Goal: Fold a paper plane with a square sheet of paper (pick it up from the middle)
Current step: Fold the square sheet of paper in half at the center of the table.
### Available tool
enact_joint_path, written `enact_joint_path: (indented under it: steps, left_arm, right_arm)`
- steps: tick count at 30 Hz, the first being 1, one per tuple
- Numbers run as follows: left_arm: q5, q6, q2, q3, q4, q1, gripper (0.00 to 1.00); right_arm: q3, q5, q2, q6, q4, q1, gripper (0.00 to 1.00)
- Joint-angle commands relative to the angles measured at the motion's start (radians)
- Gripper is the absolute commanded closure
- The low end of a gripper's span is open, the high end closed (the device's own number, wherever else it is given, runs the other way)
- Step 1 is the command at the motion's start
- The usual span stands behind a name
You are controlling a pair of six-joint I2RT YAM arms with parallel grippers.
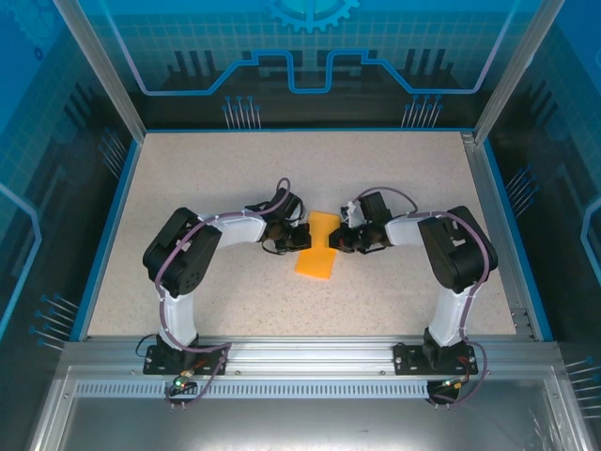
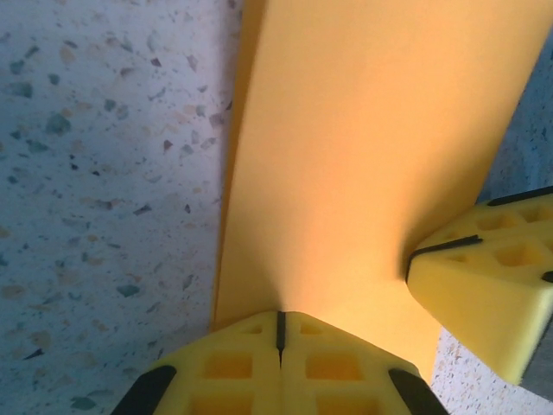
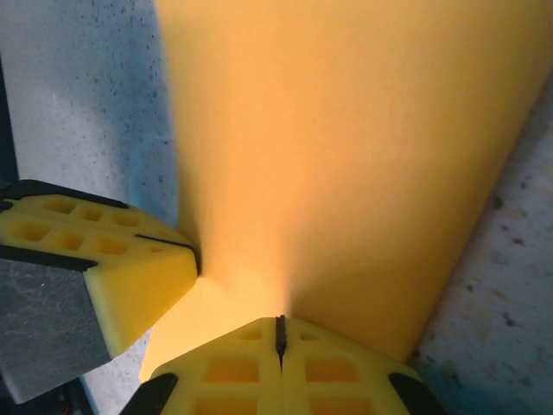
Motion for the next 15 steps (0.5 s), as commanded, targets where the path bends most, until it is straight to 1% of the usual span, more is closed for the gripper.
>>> enact_joint_path:
  steps: [1, 8, 15]
  left_arm:
    - [-0.035, 0.014, 0.060, -0.058, -0.084, -0.016, 1.00]
    - [-0.030, 0.020, 0.081, -0.036, -0.106, -0.016, 1.00]
    - [-0.020, 0.007, 0.092, -0.048, -0.083, -0.016, 1.00]
  right_arm:
    - [-0.016, 0.007, 0.036, -0.004, -0.010, -0.007, 0.96]
    - [0.040, 0.019, -0.055, -0.026, -0.074, -0.018, 0.95]
    - [0.088, -0.012, -0.039, -0.037, -0.096, -0.053, 0.95]
